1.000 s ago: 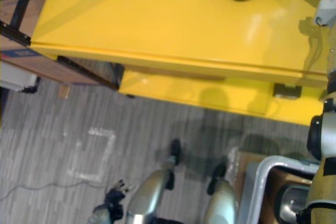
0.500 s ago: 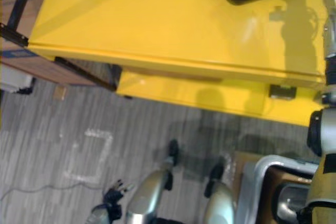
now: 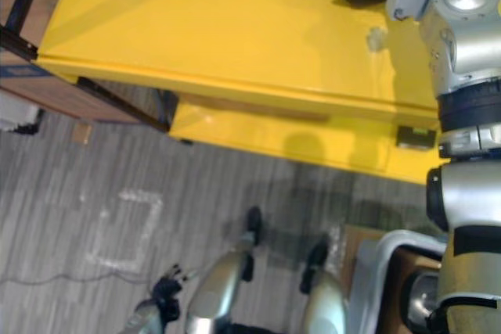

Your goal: Walk over and take plastic housings, then place them on the shelf

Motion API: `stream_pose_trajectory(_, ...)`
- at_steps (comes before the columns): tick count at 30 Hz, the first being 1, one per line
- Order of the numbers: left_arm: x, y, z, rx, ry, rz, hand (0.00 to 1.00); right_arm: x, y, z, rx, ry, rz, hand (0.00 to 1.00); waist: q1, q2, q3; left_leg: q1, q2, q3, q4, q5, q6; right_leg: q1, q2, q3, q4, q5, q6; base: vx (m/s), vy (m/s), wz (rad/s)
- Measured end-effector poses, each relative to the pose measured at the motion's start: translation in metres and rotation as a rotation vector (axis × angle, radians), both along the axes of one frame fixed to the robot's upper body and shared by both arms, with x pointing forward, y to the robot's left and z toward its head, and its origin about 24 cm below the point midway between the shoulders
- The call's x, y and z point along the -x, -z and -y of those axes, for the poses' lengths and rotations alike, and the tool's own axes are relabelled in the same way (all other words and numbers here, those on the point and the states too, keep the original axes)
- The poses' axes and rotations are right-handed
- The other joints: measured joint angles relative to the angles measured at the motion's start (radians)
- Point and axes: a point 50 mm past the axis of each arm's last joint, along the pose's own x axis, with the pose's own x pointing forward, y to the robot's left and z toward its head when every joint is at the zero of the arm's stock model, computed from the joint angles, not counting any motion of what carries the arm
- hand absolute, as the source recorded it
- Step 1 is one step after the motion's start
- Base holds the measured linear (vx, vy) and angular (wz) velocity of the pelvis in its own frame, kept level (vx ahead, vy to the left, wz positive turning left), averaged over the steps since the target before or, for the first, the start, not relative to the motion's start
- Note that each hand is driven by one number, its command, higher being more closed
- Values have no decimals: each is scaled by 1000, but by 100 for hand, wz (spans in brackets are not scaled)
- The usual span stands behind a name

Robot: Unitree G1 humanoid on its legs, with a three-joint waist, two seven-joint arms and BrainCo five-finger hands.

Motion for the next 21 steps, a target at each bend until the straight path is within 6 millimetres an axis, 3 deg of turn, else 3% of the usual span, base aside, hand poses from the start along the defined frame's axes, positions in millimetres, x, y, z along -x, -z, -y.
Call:
stream_pose_trajectory(7, -5, -2, 1, -2, 3, 8, 0, -9, 13, 9, -19, 24, -181, 0, 14, -2, 1, 0, 6, 2, 1, 0, 0, 0, 5, -1, -2, 3, -4, 1, -6, -1)
stream_pose_trajectory(10, -7, -2, 1, 1, 6, 3, 0, -10, 16, 7, 70, -6, -268, 0, 14, -7, 2, 0, 7, 3, 0, 0, 0, 0, 6, -1, -4, 3, -4, 0, 0, 0)
stream_pose_trajectory(15, -8, -3, -2, -4, 2, 3, 0, -5, 17, 12, 224, -40, -333, 0, 12, -40, 10, 3, 12, 6, 0, 0, 0, 4, 13, 5, -9, 7, -7, 3, -5, -1)
stream_pose_trajectory(21, -8, -7, -18, -37, -28, 14, 0, -6, 35, 20, 358, -3, -435, 0, 9, -92, 6, 35, 15, 14, -20, 2, -3, 35, 19, 11, -37, 15, -4, 10, -9, -4)
